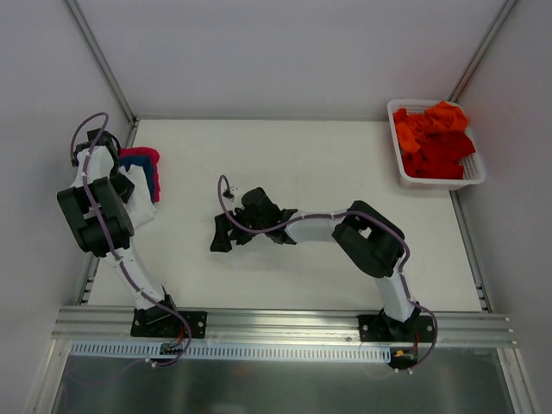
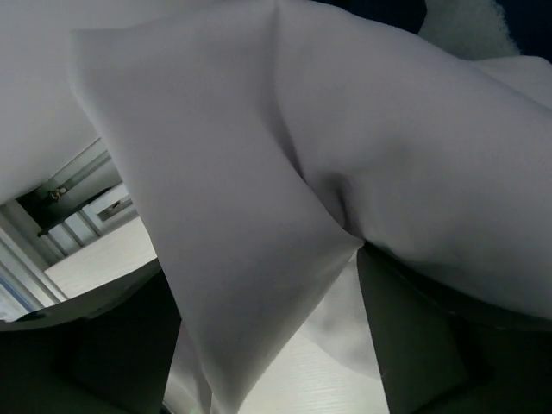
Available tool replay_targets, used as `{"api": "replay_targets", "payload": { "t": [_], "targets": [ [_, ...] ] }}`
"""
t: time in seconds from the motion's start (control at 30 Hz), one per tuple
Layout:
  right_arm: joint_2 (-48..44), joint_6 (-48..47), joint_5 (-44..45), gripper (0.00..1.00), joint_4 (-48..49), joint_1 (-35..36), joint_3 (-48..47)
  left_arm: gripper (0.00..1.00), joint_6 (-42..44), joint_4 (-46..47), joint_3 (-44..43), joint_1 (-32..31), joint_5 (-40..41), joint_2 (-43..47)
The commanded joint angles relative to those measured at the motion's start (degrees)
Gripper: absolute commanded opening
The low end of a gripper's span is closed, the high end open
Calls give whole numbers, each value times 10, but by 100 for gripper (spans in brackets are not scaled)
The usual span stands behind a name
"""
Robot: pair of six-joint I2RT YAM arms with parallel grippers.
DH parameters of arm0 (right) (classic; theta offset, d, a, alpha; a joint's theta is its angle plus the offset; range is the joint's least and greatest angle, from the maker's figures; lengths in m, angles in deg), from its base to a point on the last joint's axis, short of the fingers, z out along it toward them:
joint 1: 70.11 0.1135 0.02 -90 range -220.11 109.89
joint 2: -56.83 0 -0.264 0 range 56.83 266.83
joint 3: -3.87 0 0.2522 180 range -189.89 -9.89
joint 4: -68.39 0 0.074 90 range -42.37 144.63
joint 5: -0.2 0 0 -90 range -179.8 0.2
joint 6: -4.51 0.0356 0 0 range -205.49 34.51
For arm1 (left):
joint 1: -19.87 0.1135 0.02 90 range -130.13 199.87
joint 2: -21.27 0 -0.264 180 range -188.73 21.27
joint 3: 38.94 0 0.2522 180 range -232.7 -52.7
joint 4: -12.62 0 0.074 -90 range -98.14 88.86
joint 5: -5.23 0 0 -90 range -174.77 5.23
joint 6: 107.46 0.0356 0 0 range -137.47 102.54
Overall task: Fold and stack the t-shirts
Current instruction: Neatly place the folded tshirt to the corner
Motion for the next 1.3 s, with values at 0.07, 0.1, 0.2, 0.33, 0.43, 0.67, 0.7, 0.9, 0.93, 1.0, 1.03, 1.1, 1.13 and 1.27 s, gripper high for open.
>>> {"api": "replay_targets", "payload": {
  "t": [0.07, 0.1, 0.2, 0.33, 0.43, 0.67, 0.7, 0.9, 0.93, 1.0, 1.03, 1.1, 1.13, 1.27],
  "targets": [
    [-51, -3, 11, 99, 53, 5, 35, 99, -14, 11, -21, -4, -8, 30],
    [-55, -3, 11, 99, 58, 5, 41, 99, -16, 10, -20, -8, 3, 37],
    [-70, -6, 13, 99, 60, 6, 58, 99, -18, 14, -25, -38, 39, 99],
    [-106, -13, 36, 100, 56, 6, 88, 99, 30, 34, -53, -114, 109, 235],
    [-146, -27, 60, 99, 17, 7, 100, 99, 36, 29, -67, -149, 77, 324],
    [-289, -49, 195, 100, -78, 29, 171, 99, -51, 28, 86, -226, -62, 632],
    [-309, -55, 243, 100, -96, 34, 186, 99, -53, 36, 111, -230, -114, 704],
    [-444, -102, 480, 100, -224, 120, 213, 99, -19, 53, 285, -230, -241, 933],
    [-461, -102, 497, 99, -233, 135, 215, 99, -18, 55, 296, -228, -261, 947],
    [-470, -96, 520, 99, -259, 140, 215, 99, -9, 54, 312, -229, -280, 957],
    [-472, -92, 528, 99, -278, 142, 206, 99, -4, 52, 316, -228, -297, 953],
    [-472, -92, 551, 99, -297, 144, 194, 99, 4, 52, 323, -228, -314, 932],
    [-471, -93, 561, 99, -308, 151, 188, 99, 6, 52, 325, -228, -330, 925],
    [-462, -94, 604, 99, -329, 164, 176, 99, 9, 54, 328, -228, -321, 922]
  ]
}}
